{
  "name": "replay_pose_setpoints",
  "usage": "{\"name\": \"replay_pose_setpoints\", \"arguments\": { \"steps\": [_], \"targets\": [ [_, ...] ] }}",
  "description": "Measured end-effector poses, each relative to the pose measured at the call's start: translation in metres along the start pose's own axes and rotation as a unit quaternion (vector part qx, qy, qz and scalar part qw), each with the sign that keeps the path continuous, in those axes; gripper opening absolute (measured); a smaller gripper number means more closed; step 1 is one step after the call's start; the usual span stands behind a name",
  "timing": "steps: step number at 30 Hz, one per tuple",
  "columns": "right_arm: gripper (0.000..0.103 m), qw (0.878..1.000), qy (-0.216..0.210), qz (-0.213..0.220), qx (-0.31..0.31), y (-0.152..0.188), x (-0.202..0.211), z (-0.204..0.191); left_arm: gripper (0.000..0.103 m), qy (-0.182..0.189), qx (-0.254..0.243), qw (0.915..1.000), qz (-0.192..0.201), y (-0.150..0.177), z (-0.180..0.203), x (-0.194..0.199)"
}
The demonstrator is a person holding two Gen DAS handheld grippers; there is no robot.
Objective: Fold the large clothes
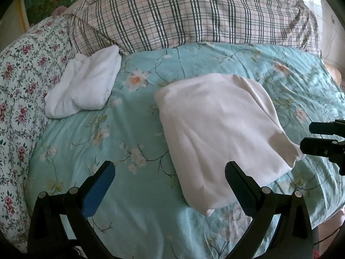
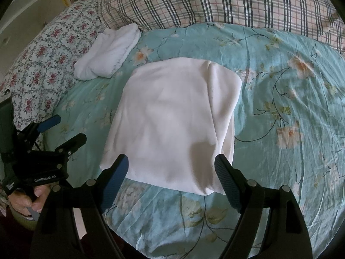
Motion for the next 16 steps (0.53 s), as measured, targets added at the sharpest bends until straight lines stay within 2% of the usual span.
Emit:
{"name": "replay_pose_setpoints", "arguments": {
  "steps": [16],
  "targets": [
    [0.082,1.0,0.001,-0.008,-0.006,-0.009,-0.014,0.013,0.102,0.013,0.021,0.9997,-0.009,-0.005,-0.006,-0.01]
  ]
}}
Point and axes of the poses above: each gripper's, at about its wrist camera, not at the fingertips, and x roughly against the way its jaws point, z to its right, y to its underside, the point moved 3 cm from there along -x, roughly the way its jaws point, and after that the axes turned 4 degrees about y, right-handed, at the moved point
